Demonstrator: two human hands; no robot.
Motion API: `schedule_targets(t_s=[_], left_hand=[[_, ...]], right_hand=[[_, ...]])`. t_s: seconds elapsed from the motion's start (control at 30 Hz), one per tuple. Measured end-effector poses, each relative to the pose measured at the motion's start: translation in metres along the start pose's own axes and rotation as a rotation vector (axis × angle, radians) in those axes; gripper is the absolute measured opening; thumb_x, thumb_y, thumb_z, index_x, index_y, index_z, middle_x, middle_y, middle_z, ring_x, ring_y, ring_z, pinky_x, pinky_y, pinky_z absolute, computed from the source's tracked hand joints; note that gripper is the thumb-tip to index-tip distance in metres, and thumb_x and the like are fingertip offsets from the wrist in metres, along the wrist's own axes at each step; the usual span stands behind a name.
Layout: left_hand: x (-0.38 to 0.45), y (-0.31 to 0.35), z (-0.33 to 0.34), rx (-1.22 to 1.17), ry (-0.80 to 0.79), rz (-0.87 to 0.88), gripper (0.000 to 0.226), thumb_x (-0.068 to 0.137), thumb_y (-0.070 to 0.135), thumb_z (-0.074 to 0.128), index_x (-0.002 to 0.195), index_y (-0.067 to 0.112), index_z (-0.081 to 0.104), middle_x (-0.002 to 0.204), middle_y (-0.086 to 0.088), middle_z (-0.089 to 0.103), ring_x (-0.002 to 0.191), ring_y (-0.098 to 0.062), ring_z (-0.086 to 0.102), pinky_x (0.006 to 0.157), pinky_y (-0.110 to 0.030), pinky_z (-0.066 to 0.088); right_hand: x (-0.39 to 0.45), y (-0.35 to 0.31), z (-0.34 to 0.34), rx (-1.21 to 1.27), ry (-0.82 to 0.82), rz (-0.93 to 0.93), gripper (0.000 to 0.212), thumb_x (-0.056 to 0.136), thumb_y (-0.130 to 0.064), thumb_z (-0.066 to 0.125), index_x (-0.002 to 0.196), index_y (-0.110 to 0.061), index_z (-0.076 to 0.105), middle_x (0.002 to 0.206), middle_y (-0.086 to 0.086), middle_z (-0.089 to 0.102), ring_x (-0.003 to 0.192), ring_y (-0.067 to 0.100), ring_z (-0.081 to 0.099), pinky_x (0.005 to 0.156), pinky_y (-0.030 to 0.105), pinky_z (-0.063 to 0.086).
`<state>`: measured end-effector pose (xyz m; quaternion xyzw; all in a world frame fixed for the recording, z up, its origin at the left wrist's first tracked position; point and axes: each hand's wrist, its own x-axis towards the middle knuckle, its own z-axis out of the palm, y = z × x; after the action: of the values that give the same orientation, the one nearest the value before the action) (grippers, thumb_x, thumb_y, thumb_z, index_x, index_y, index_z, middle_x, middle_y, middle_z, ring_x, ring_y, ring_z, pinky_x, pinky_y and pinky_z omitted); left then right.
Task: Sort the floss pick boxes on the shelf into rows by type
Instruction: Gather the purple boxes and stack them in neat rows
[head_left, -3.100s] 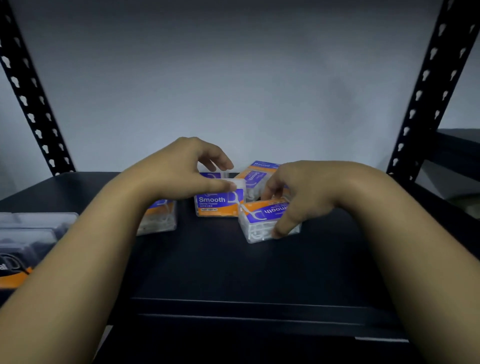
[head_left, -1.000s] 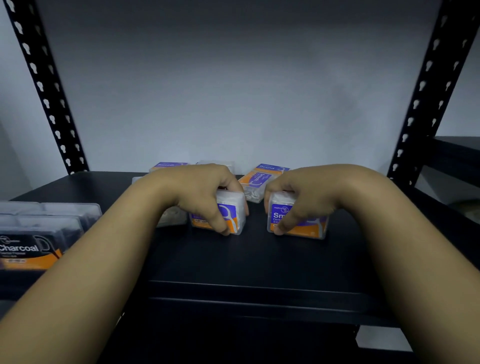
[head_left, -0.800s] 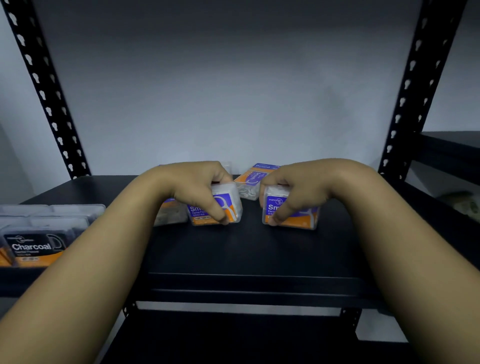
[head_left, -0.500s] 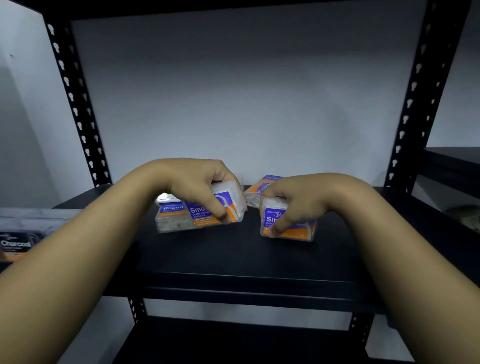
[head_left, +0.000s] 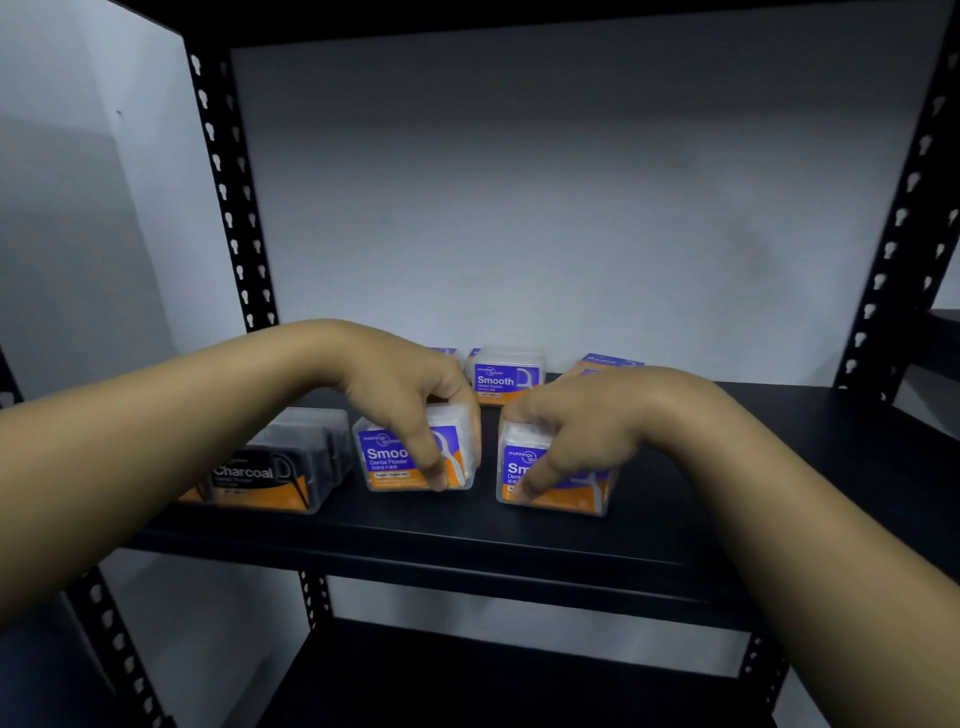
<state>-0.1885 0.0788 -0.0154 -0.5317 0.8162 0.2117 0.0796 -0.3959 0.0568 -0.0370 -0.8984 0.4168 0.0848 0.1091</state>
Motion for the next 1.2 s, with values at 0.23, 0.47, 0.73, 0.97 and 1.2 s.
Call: schedule_targets(t_s=[0.23,0.47,0.73,0.97,1.2], left_hand=[[0.005,-0.012,0.006,0.086,0.002,0.002,0.031,0.074,0.032,0.089,0.101,0.027,0.076,0.093,0.012,0.079,0.086,-0.008,0.075,0.088,-0.039,0.061],[-0.007,-0.018,0.000,0.118,0.095,0.068,0.027,0.072,0.041,0.090,0.091,0.034,0.072,0.084,0.018,0.077,0.077,0.000,0.073,0.075,-0.023,0.059],[-0.010,-0.020,0.000,0.117,0.087,0.124,0.026,0.081,0.044,0.080,0.103,0.033,0.072,0.097,0.016,0.078,0.087,-0.002,0.074,0.085,-0.033,0.063],[-0.009,-0.022,0.003,0.075,0.096,0.157,0.035,0.081,0.044,0.080,0.110,0.026,0.073,0.101,0.012,0.079,0.091,-0.006,0.075,0.088,-0.039,0.062],[-0.007,-0.020,0.007,0.087,0.116,0.155,0.031,0.082,0.043,0.080,0.107,0.026,0.073,0.098,0.012,0.079,0.088,-0.007,0.075,0.088,-0.039,0.062]], right_hand=[[0.009,-0.014,0.000,0.038,-0.015,-0.002,0.030,0.083,-0.046,0.081,0.099,-0.040,0.057,0.110,-0.006,0.066,0.100,0.023,0.071,0.088,0.045,0.062],[-0.001,-0.014,0.010,0.024,0.111,0.033,0.036,0.079,-0.059,0.079,0.098,-0.036,0.059,0.099,-0.014,0.066,0.090,0.007,0.065,0.085,0.034,0.056],[-0.005,-0.018,0.017,0.055,0.176,0.040,0.036,0.080,-0.060,0.077,0.101,-0.038,0.060,0.099,-0.016,0.064,0.088,0.001,0.061,0.074,0.026,0.048],[-0.004,-0.022,0.018,0.088,0.170,0.044,0.035,0.081,-0.058,0.078,0.105,-0.041,0.059,0.099,-0.017,0.064,0.087,0.000,0.061,0.071,0.024,0.046],[-0.002,-0.027,0.017,0.065,0.139,0.061,0.032,0.084,-0.056,0.077,0.105,-0.041,0.057,0.101,-0.017,0.063,0.089,0.001,0.060,0.075,0.026,0.048]])
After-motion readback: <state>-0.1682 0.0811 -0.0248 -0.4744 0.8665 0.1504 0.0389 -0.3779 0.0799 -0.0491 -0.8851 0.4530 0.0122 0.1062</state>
